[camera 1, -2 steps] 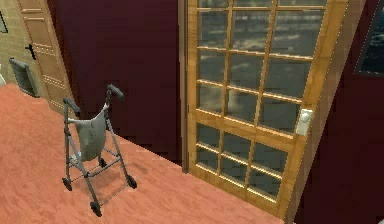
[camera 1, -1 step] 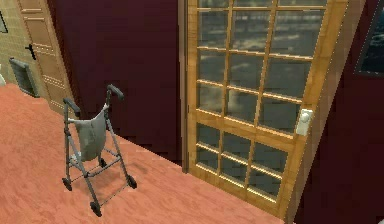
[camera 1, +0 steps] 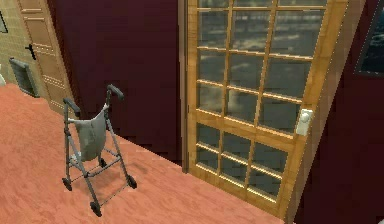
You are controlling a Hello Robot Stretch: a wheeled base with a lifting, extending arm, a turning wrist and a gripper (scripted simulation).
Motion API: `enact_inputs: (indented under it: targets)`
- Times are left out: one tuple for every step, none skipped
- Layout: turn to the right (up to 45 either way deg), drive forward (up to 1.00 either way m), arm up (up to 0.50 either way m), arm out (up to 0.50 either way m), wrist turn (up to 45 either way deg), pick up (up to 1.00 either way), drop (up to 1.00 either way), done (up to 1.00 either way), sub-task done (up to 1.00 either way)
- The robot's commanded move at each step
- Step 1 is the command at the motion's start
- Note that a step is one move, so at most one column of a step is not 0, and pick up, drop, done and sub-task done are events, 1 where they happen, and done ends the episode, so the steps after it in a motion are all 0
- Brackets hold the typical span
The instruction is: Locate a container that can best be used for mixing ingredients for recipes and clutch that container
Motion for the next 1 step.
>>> enact_inputs:
  targets:
    - [0.0, 0.0, 0.0, 0.0, 0.0, 0.0, 0.0, 1.0, 0.0]
